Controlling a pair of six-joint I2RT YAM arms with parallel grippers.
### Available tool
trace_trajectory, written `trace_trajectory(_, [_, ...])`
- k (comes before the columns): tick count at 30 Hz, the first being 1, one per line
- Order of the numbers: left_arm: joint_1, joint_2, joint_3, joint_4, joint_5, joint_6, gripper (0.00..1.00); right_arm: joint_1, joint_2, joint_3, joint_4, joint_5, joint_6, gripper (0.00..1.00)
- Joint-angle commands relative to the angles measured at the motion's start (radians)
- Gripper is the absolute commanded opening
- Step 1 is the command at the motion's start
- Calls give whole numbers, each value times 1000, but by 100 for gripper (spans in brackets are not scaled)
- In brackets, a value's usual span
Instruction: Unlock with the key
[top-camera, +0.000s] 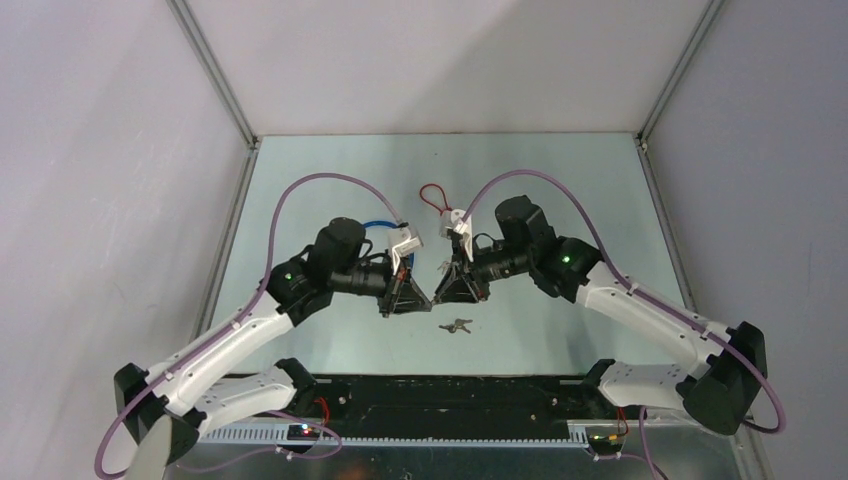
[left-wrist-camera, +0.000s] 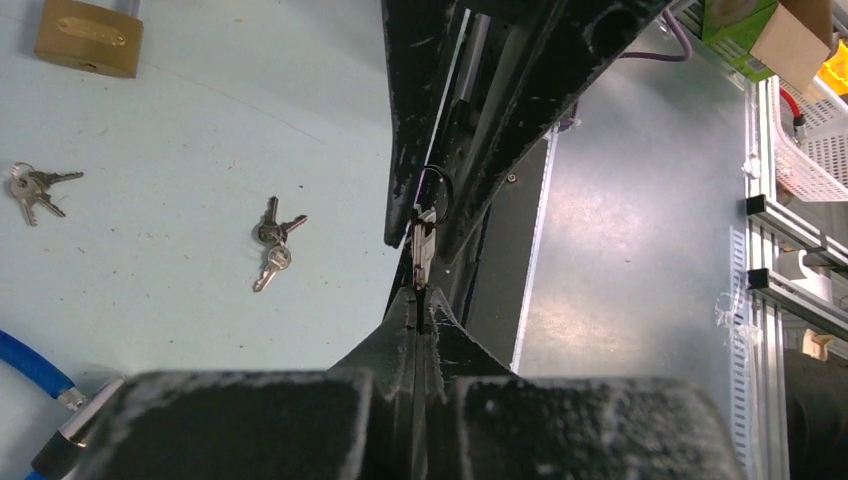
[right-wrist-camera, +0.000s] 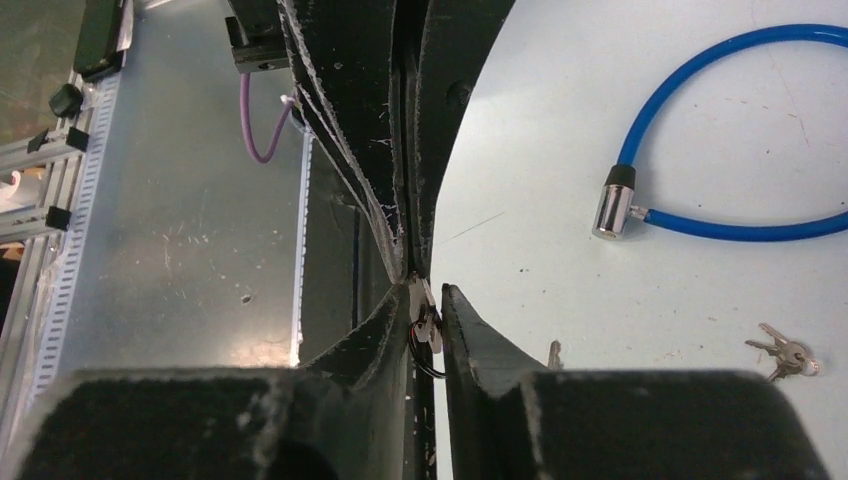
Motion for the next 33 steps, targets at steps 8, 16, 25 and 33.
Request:
trace_trajectory(8, [149,56,144,-13,54,35,27,-95,32,33,106,-62,58,0])
trace_trajectory(16, [405,211,431,36,-18,-62,59,-227,89,33,452,60,365,0])
trace_trajectory(25, [544,297,338,425,-116,-405,76,-282,296,34,978,214,813,0])
trace_trajectory(33, [584,374,163,797,45,-719,70,-276,451,32,1209,264,1020,0])
